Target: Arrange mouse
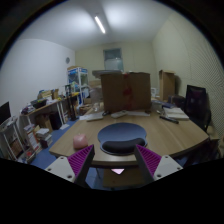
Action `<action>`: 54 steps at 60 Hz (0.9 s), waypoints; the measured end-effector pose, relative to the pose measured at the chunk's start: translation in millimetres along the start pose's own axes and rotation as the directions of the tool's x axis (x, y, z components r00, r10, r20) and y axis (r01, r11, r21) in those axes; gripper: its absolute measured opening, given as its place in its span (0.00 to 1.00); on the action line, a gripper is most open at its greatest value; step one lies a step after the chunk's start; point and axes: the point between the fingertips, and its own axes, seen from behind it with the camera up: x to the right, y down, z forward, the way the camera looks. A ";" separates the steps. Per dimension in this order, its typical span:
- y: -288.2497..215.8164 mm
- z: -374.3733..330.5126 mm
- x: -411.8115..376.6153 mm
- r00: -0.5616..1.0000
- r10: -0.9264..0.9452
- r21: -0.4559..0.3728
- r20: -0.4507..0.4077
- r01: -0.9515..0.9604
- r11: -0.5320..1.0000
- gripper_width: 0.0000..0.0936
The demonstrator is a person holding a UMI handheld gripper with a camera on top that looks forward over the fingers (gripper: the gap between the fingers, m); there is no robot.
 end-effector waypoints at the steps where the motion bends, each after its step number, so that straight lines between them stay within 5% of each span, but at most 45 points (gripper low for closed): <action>1: 6.7 8.0 16.2 1.000 0.005 -0.009 0.011 -0.005 1.000 0.89; 22: 34.2 18.9 -16.2 0.999 -0.016 -0.054 0.051 0.019 0.998 0.89; 35: 33.0 75.9 -94.9 0.982 -0.056 -0.064 0.180 0.069 0.996 0.89; 54: 41.6 192.8 -138.1 0.985 -0.103 -0.097 0.138 0.117 0.988 0.87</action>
